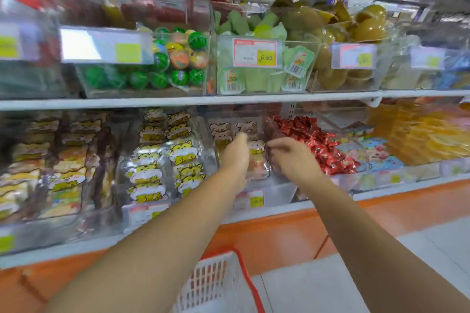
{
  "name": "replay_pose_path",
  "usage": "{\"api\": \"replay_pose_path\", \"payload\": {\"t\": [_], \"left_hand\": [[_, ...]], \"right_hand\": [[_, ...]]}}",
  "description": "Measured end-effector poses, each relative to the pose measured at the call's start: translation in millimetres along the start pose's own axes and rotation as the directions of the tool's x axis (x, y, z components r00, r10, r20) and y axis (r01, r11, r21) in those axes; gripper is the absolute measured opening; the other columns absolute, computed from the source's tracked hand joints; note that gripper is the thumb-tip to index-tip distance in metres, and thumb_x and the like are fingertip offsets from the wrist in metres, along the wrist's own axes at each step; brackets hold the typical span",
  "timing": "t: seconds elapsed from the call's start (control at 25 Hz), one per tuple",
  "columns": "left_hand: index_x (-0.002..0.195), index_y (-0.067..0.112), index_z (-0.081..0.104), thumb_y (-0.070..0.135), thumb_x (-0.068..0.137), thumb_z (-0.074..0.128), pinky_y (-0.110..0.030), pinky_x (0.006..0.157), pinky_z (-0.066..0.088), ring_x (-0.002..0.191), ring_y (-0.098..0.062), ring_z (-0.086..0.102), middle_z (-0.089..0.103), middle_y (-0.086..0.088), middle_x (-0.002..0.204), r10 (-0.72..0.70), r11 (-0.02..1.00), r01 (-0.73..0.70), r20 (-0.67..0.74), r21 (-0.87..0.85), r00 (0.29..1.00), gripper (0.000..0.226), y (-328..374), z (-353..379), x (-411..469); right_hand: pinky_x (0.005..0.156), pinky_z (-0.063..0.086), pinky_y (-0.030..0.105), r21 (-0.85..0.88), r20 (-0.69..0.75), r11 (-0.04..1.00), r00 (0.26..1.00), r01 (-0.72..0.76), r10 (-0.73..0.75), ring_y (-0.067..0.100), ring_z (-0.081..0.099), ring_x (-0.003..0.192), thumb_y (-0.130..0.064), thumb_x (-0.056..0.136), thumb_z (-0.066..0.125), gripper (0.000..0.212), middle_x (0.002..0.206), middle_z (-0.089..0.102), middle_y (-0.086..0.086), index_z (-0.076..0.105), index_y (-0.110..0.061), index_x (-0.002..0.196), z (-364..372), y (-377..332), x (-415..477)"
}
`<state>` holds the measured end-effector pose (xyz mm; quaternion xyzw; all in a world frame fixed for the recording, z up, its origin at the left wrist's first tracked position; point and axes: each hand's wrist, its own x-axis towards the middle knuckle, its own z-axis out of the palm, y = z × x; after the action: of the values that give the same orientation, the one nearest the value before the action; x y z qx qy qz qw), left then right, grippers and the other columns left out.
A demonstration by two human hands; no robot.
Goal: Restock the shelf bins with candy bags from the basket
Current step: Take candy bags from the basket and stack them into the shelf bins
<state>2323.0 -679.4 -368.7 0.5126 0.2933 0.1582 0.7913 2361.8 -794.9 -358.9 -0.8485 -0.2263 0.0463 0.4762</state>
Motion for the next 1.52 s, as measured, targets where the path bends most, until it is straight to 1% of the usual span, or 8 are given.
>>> {"api": "replay_pose_path", "payload": {"t": [0.24,0.52,0.72,0.8,0.92,1.16,1.36,1.52], "left_hand": [[0.106,0.019,0.066,0.026,0.096,0.055,-0.04,0.088,0.054,0.104,-0.02,0.066,0.068,-0.003,0.113,-0.03,0.951,-0.056,0.272,0.304,0.962,0.016,-33,-114,-109],[0.135,0.016,0.05,0.033,0.1,0.048,-0.038,0.095,0.051,0.115,-0.021,0.056,0.054,-0.001,0.129,-0.4,0.621,0.243,0.034,0.745,0.916,0.039,-146,-274,-121],[0.113,0.019,0.054,0.029,0.097,0.053,-0.037,0.095,0.05,0.11,-0.022,0.058,0.056,-0.001,0.106,-0.519,0.592,0.53,-0.216,0.607,0.827,0.02,-220,-338,-111],[0.112,0.021,0.054,0.028,0.099,0.049,-0.036,0.095,0.05,0.106,-0.02,0.058,0.057,0.003,0.097,-0.533,0.616,0.608,-0.302,0.501,0.79,0.016,-240,-353,-102],[0.103,0.024,0.057,0.028,0.098,0.049,-0.037,0.093,0.053,0.098,-0.019,0.061,0.058,0.004,0.088,-0.561,0.661,0.681,-0.395,0.316,0.727,0.011,-263,-367,-85],[0.088,0.022,0.055,0.035,0.092,0.063,-0.039,0.085,0.058,0.096,-0.02,0.067,0.067,-0.004,0.103,-0.665,0.696,0.718,-0.403,-0.028,0.629,0.015,-294,-377,-61],[0.095,0.017,0.062,0.035,0.093,0.063,-0.036,0.086,0.057,0.1,-0.019,0.063,0.065,-0.003,0.106,-0.68,0.693,0.718,-0.38,-0.057,0.626,0.018,-306,-369,-45],[0.101,0.02,0.058,0.032,0.094,0.061,-0.038,0.087,0.056,0.107,-0.021,0.059,0.058,-0.005,0.114,-0.69,0.68,0.731,-0.391,-0.063,0.608,0.014,-308,-371,-50]], "right_hand": [[0.062,0.056,0.029,0.126,0.472,0.955,0.863,-0.269,0.181,0.02,0.065,0.075,-0.011,0.093,0.058,0.011,0.087,0.067,0.006,0.065,-0.015,0.101,32,-4,-99],[0.064,0.048,0.026,-0.272,0.682,0.869,0.554,-0.413,0.477,0.017,0.058,0.074,-0.014,0.097,0.051,0.014,0.091,0.064,0.004,0.063,-0.012,0.105,169,91,-175],[0.045,0.026,0.021,-0.514,0.629,0.596,0.201,-0.616,0.751,0.011,0.029,0.045,-0.012,0.101,0.038,0.022,0.063,0.04,0.001,0.038,-0.016,0.08,258,171,-201],[0.05,0.035,0.026,-0.464,0.543,0.542,0.258,-0.7,0.799,0.017,0.044,0.055,-0.018,0.098,0.051,0.007,0.074,0.044,0.007,0.047,-0.014,0.095,288,189,-201],[0.073,0.048,0.036,-0.344,0.366,0.518,0.397,-0.783,0.842,0.026,0.058,0.084,-0.039,0.096,0.053,0.045,0.093,0.052,0.012,0.048,-0.006,0.126,328,208,-193],[0.058,0.051,0.035,-0.067,0.312,0.222,0.191,-0.973,0.931,0.027,0.057,0.081,-0.063,0.058,0.08,0.087,0.117,0.057,0.014,0.053,-0.012,0.124,378,253,-174],[0.063,0.055,0.038,-0.078,0.251,0.307,0.279,-0.949,0.927,0.031,0.061,0.09,-0.05,0.01,0.092,0.108,0.1,0.065,0.013,0.066,-0.01,0.106,405,318,-175],[0.074,0.049,0.037,0.003,0.288,0.314,0.301,-0.949,0.909,0.03,0.056,0.093,-0.028,0.061,0.09,0.064,0.103,0.06,0.013,0.061,0.0,0.111,389,256,-176]]}}
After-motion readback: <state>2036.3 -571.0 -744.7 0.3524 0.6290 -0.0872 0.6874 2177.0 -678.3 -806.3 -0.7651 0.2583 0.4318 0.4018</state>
